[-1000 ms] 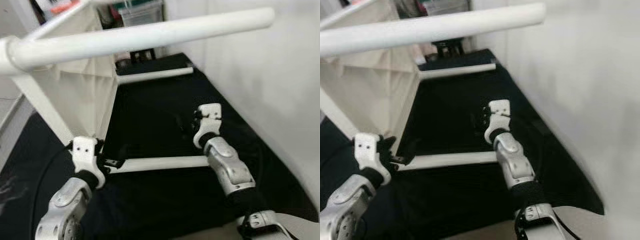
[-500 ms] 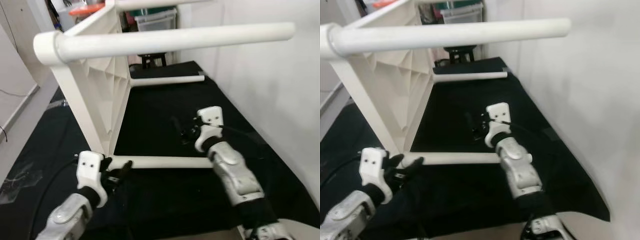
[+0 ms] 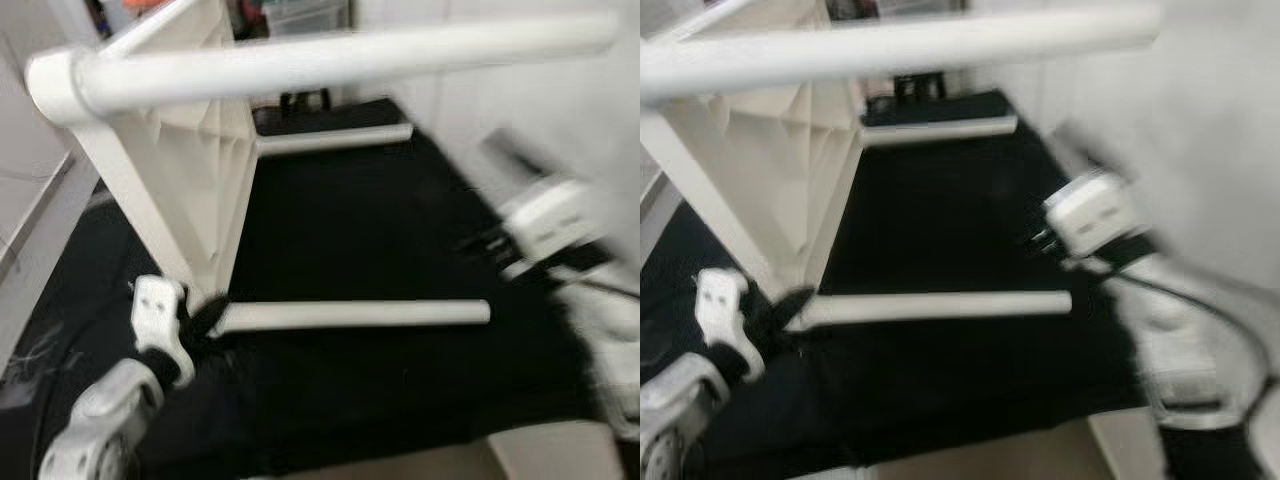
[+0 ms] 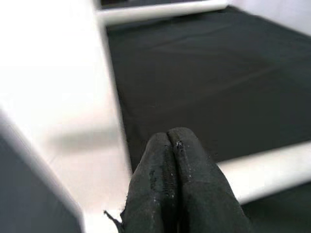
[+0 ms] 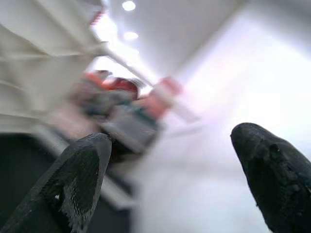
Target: Building children table
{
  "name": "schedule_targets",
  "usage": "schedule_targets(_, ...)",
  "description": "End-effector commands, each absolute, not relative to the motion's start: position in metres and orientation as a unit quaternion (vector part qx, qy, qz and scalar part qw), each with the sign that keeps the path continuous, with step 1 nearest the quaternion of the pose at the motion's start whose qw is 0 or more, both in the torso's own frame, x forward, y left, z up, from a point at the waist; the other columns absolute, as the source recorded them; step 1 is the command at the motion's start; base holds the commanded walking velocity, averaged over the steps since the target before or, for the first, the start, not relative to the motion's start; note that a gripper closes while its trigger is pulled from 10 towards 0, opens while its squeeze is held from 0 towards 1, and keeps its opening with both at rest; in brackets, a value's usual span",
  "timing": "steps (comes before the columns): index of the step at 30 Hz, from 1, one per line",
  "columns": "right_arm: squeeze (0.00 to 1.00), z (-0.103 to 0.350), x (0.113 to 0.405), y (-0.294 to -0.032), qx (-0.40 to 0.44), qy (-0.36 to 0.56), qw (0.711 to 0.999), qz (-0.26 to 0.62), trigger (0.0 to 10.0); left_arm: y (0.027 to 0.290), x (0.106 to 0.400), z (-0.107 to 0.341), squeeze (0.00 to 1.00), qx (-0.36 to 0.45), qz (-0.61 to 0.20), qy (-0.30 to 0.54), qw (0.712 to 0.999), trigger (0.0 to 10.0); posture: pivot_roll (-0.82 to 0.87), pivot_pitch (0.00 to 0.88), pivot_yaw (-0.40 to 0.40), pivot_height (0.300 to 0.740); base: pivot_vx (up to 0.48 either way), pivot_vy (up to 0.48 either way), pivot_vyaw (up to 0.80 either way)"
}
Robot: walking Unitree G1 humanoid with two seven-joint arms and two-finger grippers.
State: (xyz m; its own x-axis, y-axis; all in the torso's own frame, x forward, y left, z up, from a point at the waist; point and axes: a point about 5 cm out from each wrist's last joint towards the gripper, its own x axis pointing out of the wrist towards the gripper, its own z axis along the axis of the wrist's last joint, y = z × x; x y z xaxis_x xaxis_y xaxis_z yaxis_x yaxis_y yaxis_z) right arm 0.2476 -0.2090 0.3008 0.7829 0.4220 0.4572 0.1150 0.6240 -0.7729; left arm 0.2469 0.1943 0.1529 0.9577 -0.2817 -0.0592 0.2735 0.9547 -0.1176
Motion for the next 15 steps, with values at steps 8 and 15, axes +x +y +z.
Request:
schedule_targets(8,0.0,0.317,0.232,-0.2,-0.54,-0.363,0.759,0.033,10.0,0.2,0.257,0.15,0.0,-0.052,-0.144,0.048,0.987,0.0,-0.2,0.075,0.201,0.74,0.0,0.0,0.0)
schedule_targets(15,0.0,0.321,0.237,-0.184,-0.548,-0.391,0.738,0.056,10.0,0.2,0.26,0.148,0.0,-0.056,-0.137,0.05,0.988,0.0,-0.19,0.06,0.189,0.74,0.0,0.0,0.0)
